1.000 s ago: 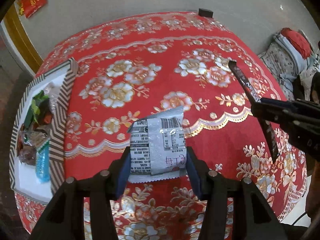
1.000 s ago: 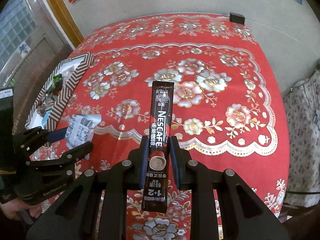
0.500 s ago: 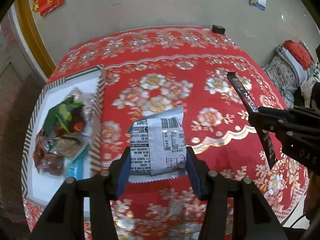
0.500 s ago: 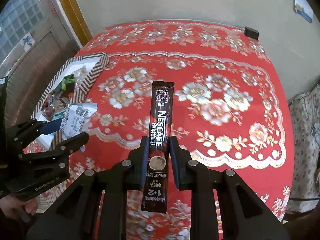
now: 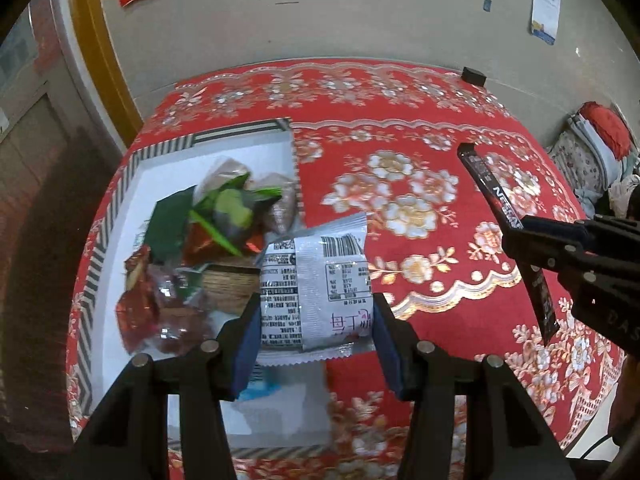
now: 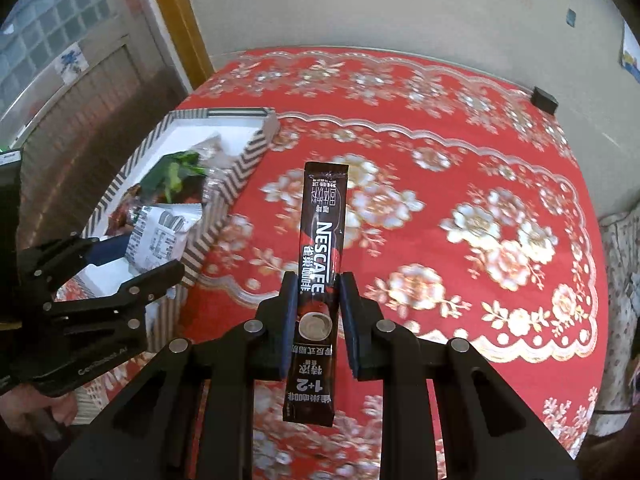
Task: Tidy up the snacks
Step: 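Carry the white packet and Nescafe stick over the white box, then lower both packets into the box and open both grippers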
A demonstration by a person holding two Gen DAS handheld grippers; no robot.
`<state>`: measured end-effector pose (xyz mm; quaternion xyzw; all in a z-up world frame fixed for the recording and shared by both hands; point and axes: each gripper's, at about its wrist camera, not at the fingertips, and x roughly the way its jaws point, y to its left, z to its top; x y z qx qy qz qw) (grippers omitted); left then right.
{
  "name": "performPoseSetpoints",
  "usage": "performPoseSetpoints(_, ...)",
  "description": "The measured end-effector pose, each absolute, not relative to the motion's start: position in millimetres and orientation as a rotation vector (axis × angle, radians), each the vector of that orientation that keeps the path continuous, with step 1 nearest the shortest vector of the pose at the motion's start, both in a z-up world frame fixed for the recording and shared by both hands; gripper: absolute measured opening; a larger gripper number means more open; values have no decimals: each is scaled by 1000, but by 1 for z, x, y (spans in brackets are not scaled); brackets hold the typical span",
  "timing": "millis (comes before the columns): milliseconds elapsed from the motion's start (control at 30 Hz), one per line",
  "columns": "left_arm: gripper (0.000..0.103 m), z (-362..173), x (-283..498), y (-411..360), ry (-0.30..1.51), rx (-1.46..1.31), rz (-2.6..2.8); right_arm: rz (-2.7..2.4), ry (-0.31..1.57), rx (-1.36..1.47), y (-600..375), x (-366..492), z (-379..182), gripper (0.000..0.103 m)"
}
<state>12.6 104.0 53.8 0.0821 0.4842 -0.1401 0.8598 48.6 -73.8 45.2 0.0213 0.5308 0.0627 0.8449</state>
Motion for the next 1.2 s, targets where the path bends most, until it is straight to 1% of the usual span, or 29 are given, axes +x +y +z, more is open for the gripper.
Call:
performPoseSetpoints(400,54,49,24,153,1031,144,-283,189,1107,-4,-3,71,54,20)
performPoseSetpoints(700,54,47,37,175,1033,125,-273,253,1103,-55,42,84,58,20)
performPoseSetpoints(1200,54,31,66,212,1070,73,-220,304,1160,-6,68,116,43,20)
